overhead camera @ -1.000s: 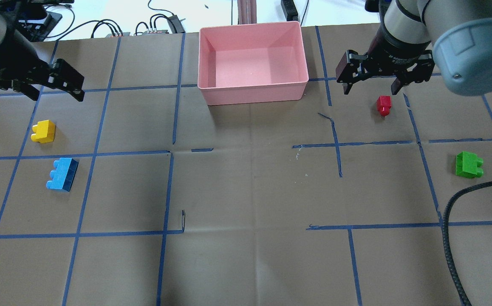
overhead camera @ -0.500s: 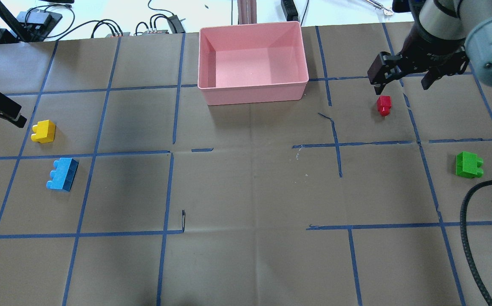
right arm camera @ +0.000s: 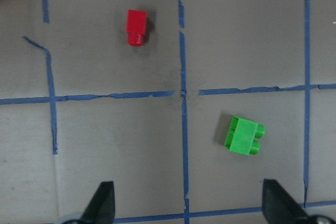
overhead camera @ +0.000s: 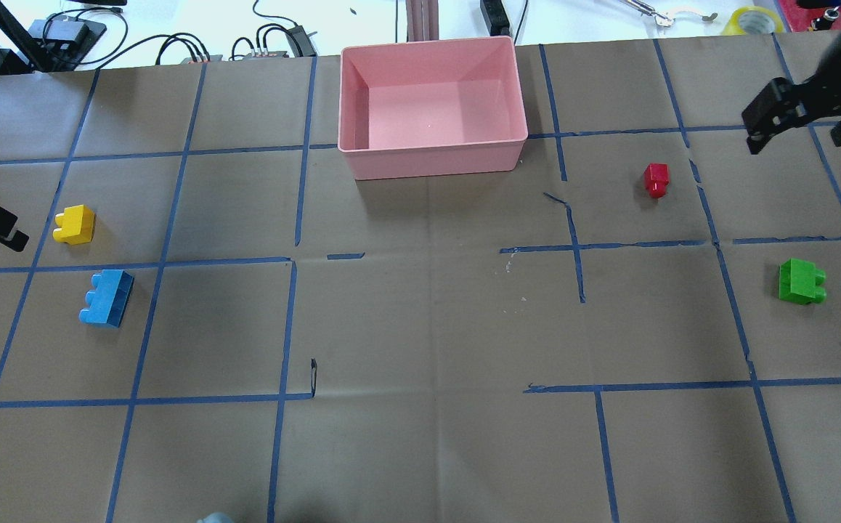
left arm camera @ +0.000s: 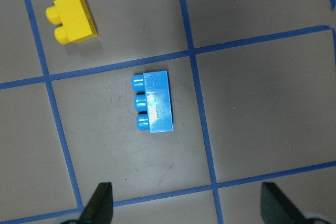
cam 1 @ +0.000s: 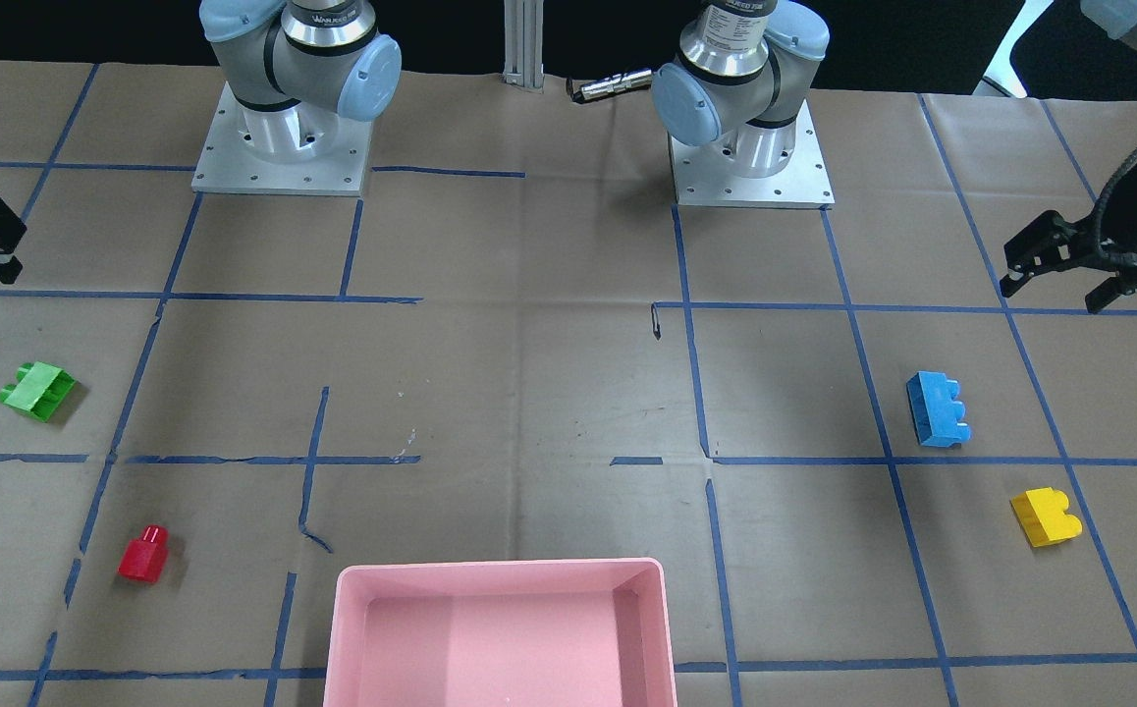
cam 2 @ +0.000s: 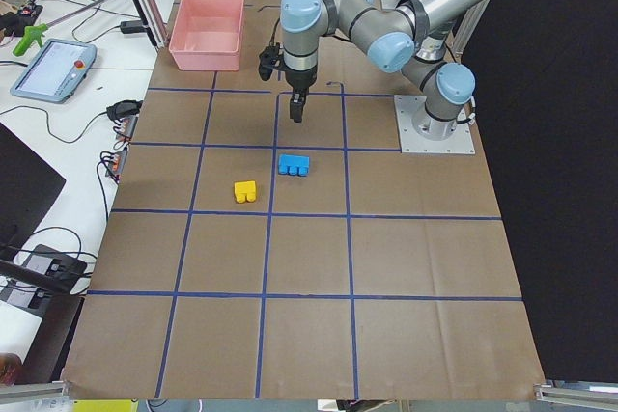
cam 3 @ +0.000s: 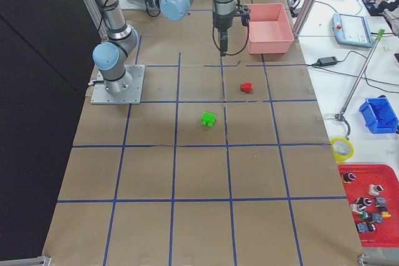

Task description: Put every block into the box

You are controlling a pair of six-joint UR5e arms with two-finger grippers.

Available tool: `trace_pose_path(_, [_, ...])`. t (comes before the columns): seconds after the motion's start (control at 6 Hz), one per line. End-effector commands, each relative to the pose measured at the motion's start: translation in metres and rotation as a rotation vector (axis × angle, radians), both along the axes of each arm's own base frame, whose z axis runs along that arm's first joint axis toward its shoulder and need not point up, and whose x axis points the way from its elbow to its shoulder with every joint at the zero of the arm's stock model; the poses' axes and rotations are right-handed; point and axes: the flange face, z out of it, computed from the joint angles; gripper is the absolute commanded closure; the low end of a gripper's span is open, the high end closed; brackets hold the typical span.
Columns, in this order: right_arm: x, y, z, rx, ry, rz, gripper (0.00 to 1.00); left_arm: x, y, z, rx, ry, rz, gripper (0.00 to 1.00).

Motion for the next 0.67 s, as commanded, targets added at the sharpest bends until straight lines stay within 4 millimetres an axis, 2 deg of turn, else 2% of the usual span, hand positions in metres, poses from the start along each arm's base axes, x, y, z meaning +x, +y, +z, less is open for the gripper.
trace_pose_path(0.0, [-0.016,0.014,-0.052,0.080,-0.034,-0.037,0.00,0.019,-0.028,-0.055,0.030,0.022,0.084,0.01])
trace_pose_path(0.17, [-0.016,0.016,-0.078,0.051,-0.022,-0.037,0.03,0.022,-0.038,-0.076,0.038,0.029,0.159,0.01])
trace_pose_path(0.33, [-0.012,0.023,-0.121,0.052,-0.020,-0.014,0.03,0.029,-0.053,-0.105,0.029,0.024,0.190,0.01])
trace_pose_path(0.5, [-0.013,0.027,-0.145,0.010,0.006,0.019,0.03,0.030,-0.063,-0.125,0.018,0.034,0.235,0.01])
